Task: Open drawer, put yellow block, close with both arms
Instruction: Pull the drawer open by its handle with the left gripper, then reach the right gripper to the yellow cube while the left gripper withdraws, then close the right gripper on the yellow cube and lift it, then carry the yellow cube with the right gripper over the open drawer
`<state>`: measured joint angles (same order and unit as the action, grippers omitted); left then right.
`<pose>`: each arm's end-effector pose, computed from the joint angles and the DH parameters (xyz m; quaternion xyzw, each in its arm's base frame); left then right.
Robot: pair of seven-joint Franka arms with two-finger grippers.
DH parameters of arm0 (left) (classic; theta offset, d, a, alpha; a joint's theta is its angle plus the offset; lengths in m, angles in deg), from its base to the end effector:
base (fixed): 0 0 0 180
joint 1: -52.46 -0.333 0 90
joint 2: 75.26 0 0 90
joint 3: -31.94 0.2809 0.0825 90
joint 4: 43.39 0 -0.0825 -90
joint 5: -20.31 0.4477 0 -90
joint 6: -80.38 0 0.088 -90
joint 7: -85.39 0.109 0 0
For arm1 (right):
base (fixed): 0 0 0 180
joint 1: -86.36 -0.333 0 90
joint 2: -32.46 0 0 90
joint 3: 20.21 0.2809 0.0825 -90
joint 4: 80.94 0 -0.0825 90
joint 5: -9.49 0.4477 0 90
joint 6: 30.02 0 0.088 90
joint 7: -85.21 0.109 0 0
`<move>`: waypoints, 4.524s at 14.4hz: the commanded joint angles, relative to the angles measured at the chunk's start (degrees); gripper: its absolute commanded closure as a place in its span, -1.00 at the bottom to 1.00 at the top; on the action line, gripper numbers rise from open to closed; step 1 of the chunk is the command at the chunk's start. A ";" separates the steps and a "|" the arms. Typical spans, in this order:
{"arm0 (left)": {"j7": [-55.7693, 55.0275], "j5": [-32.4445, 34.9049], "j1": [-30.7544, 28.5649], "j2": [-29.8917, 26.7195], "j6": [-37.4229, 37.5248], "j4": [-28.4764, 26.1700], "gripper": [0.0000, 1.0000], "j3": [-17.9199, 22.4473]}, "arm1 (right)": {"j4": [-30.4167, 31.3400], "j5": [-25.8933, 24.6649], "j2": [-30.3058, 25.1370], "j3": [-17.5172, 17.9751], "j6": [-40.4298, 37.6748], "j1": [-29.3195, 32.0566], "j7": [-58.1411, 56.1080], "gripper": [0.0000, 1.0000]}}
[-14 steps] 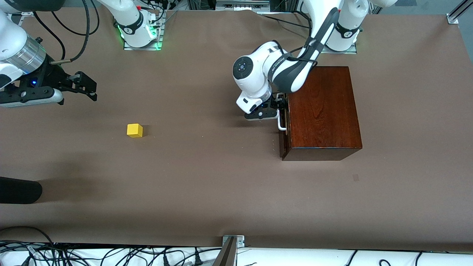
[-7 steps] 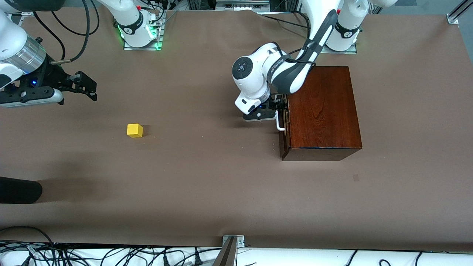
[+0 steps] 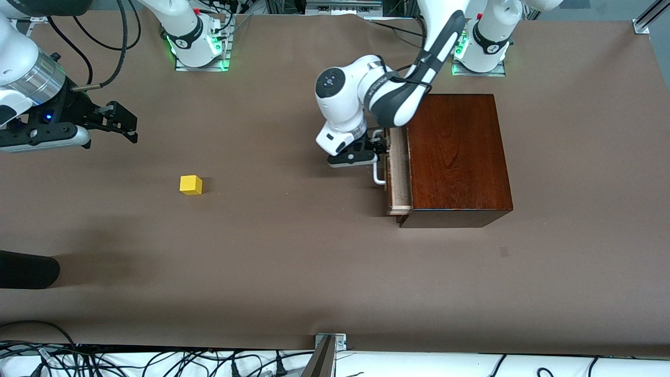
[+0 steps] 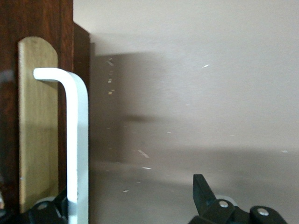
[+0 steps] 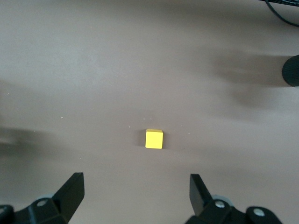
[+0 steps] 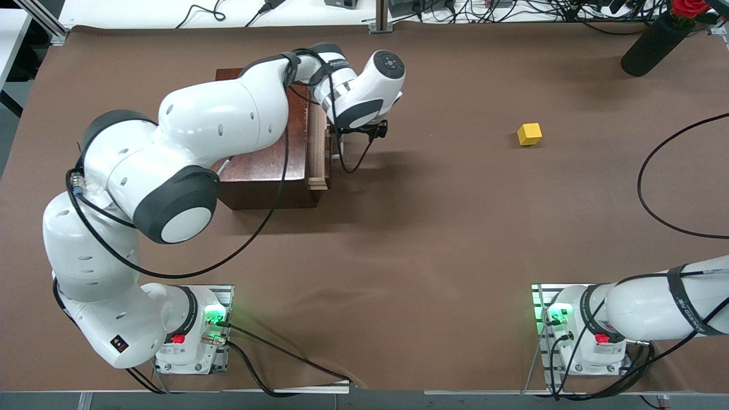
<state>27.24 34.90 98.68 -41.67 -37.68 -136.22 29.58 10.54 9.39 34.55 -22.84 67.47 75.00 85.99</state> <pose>0.4786 -0.5187 0.2027 -0.9927 -0.0177 -0.0342 0.1147 0.6324 0.0974 0.5625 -0.9970 -0.0694 -0.0342 0.0011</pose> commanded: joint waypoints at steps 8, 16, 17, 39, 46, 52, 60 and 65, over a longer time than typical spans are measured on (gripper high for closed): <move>-2.58 -2.37 2.38 5.53 -1.65 9.16 -1.00 -0.11 | -1.13 0.01 1.51 -1.15 -0.45 0.55 -1.92 -1.00; 6.37 -6.76 1.07 -1.41 16.60 16.08 -1.00 -0.98 | -0.52 -0.08 9.94 -1.06 -0.46 0.29 -5.44 -1.00; 8.56 -7.81 -0.33 -2.72 20.37 17.49 -1.00 -0.98 | 0.44 0.00 10.99 -1.06 0.33 0.28 -5.17 -1.00; 70.18 -14.15 -43.04 -33.05 29.47 0.99 -1.00 0.16 | 38.33 0.44 17.85 -1.06 52.63 0.46 2.04 -1.00; 66.68 -14.77 -46.57 -36.92 19.49 -8.32 -1.00 2.09 | 37.55 0.44 20.05 -1.24 53.95 0.99 0.90 0.67; 59.30 -14.94 -46.75 -36.40 10.66 -12.55 -1.00 2.09 | 21.68 -0.08 18.21 -0.63 34.41 0.55 -4.38 1.00; 62.11 -14.06 -46.04 -36.93 17.86 -9.22 -1.00 0.25 | -2.79 2.63 21.11 10.59 12.90 -2.53 -5.34 1.00; 66.06 -14.86 -46.04 -36.66 21.46 -7.37 -1.00 -1.07 | -18.85 -1.91 30.76 17.75 12.47 -12.43 -10.33 1.00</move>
<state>90.61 21.72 52.81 -78.42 -18.89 -145.93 29.25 1.75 10.03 59.25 -5.27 81.70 67.47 79.87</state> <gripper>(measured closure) 0.000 0.445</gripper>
